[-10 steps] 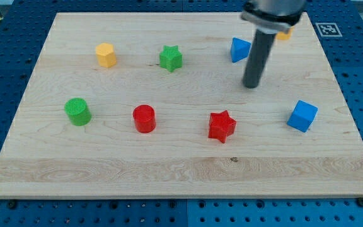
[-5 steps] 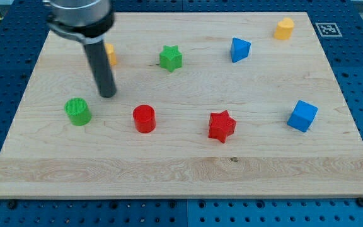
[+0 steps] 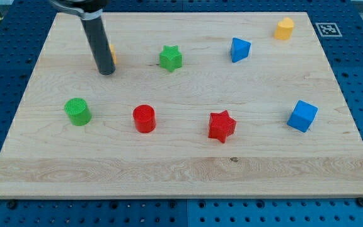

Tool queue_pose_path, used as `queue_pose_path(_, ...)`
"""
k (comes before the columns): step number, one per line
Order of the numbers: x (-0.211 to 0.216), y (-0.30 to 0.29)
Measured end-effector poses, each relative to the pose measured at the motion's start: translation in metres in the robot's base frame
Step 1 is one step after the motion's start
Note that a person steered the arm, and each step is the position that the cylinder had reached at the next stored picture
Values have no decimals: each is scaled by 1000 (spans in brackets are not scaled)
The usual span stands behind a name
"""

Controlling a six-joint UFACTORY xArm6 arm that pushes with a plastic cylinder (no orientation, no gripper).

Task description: Slide the yellow hexagon to the yellow heart

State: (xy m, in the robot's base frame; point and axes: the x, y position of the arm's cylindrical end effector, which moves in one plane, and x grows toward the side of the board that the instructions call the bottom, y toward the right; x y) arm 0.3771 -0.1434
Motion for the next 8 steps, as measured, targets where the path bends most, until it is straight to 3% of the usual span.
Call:
queue_pose_path(2, -15, 35)
queue_pose_path(4, 9, -47)
queue_pose_path(5, 6, -60)
queue_pose_path(6, -37, -23)
queue_pose_path(8, -56, 24)
